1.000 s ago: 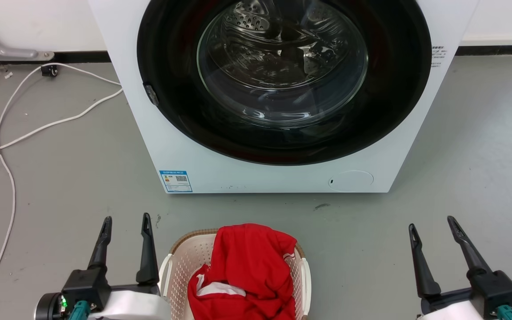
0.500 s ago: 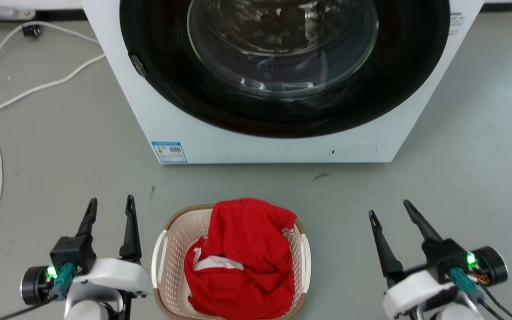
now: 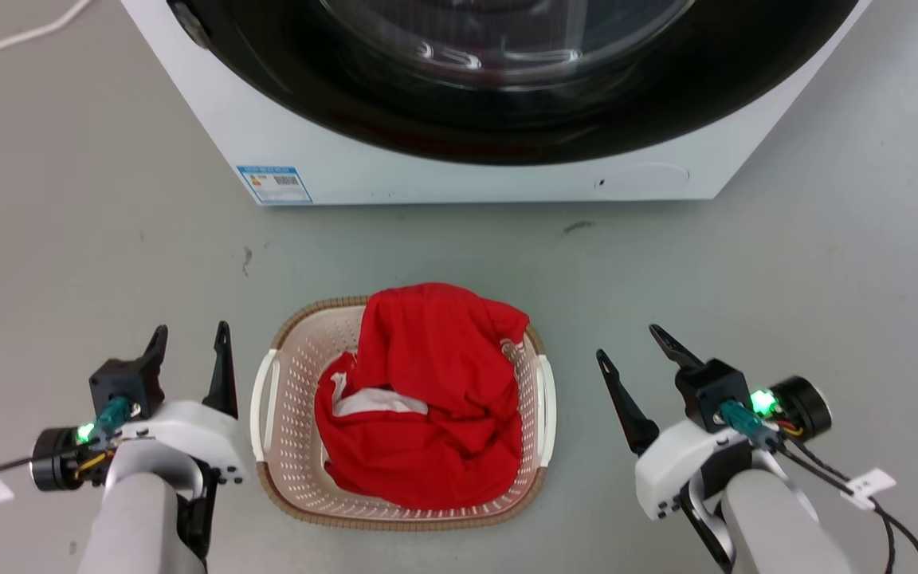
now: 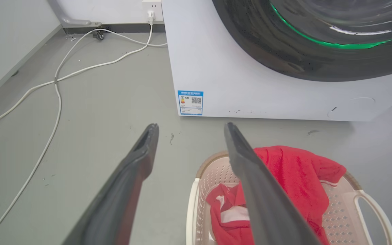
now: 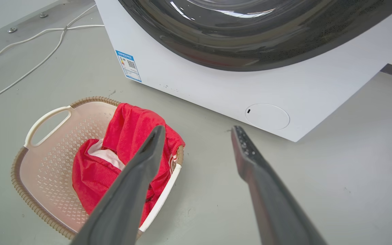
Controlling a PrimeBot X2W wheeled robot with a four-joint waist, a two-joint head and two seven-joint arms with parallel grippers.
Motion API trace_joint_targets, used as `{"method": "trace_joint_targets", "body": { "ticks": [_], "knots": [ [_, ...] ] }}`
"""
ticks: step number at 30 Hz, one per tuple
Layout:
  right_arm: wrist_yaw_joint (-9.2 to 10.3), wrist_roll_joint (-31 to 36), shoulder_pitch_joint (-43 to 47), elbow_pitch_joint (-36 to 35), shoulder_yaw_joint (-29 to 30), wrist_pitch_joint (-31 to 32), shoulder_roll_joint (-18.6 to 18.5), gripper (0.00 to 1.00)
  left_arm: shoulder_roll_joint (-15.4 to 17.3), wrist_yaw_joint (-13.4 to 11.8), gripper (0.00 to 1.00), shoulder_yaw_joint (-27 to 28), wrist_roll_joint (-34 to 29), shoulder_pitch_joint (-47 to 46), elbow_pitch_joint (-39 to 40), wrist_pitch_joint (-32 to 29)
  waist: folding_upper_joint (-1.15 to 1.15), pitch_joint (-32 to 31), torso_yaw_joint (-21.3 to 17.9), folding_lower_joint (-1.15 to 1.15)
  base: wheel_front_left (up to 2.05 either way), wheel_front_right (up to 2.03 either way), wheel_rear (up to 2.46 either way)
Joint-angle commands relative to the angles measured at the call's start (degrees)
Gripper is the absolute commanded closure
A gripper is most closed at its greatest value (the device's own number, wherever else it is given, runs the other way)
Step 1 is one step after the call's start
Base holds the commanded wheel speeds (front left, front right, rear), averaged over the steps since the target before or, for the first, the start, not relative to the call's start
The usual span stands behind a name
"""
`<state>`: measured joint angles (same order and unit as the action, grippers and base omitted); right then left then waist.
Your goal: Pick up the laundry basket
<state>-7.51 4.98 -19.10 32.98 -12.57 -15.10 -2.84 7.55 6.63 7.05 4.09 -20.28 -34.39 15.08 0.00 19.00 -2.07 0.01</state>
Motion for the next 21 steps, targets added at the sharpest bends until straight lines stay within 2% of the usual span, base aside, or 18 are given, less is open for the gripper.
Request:
{"method": "trace_joint_targets", "body": {
  "ticks": [1,14,21],
  "knots": [
    [0.04,-0.7,-2.0,1.1,-0.6,-0.1,-0.1,0.0,0.7,0.2,0.0,-0.3,-0.6,-1.9,-1.0,0.1,0.0,1.9,-0.2,-0.01,0.0,0.0,0.0],
    [0.04,-4.1,-13.7,16.3,-8.2,-0.1,-0.1,0.0,4.0,0.6,0.0,-2.5,-1.5,-10.9,-14.9,0.1,0.0,10.7,-0.5,-0.01,0.0,0.0,0.0],
    [0.04,-6.0,-18.4,22.7,-12.3,-0.1,-0.1,0.0,4.7,0.7,0.0,-4.0,-1.0,-14.3,-19.7,0.1,0.0,14.6,-0.3,-0.01,0.0,0.0,0.0]
  ]
}}
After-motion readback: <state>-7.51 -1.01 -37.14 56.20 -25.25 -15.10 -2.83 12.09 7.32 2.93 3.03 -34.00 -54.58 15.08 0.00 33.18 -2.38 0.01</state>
